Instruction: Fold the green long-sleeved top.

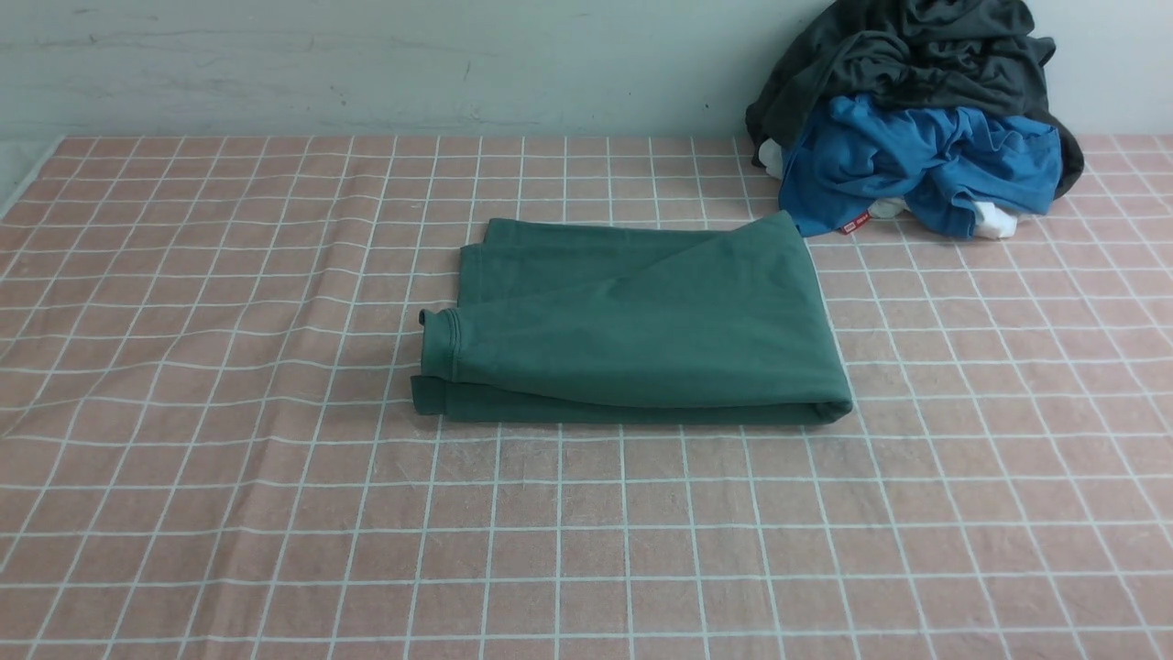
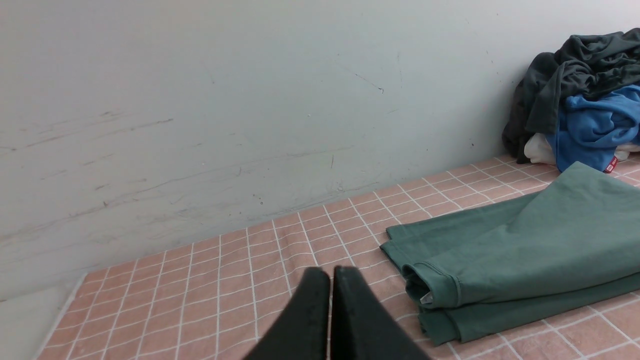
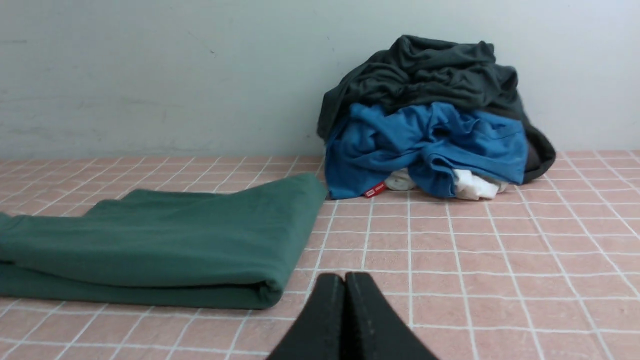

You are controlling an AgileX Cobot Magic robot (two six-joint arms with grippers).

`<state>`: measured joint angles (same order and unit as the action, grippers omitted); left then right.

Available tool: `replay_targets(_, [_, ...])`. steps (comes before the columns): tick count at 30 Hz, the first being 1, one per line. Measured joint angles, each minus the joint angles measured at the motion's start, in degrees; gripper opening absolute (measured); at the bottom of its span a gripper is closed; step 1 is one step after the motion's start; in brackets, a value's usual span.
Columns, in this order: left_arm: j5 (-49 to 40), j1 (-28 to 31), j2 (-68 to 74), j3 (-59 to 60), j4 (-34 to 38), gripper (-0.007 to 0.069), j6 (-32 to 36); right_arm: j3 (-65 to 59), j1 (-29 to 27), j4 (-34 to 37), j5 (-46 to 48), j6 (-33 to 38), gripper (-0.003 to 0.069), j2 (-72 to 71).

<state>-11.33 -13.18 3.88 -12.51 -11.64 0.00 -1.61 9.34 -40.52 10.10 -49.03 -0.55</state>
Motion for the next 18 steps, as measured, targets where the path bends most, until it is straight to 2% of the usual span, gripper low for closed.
replay_targets(2, [0.0,0.0,0.0,0.0,0.0,-0.0003,0.0,0.0,-2.04,14.66,2.94,14.95,-0.0014,-0.06])
replay_targets(3, [0.0,0.0,0.0,0.0,0.0,-0.0003,0.0,0.0,-2.04,16.02,2.94,14.95,-0.0014,-0.06])
replay_targets(4, [0.0,0.0,0.0,0.0,0.0,-0.0003,0.0,0.0,-4.08,27.6,5.71,28.52,-0.0014,-0.06])
replay_targets(5, [0.0,0.0,0.0,0.0,0.0,-0.0003,0.0,0.0,-5.35,32.9,7.02,35.82,-0.0014,-0.06])
replay_targets(6, [0.0,0.0,0.0,0.0,0.0,-0.0003,0.0,0.0,-6.53,36.88,8.04,42.08,-0.0014,-0.06])
replay_targets(8, [0.0,0.0,0.0,0.0,0.0,-0.0003,0.0,0.07,-8.03,40.52,8.85,49.62,-0.0014,-0.06])
replay_targets(11, [0.0,0.0,0.0,0.0,0.0,-0.0003,0.0,0.14,-8.7,42.0,9.57,52.88,-0.0014,-0.06])
replay_targets(18, [0.0,0.0,0.0,0.0,0.0,-0.0003,0.0,0.25,-8.84,43.06,10.31,53.27,-0.0014,-0.06])
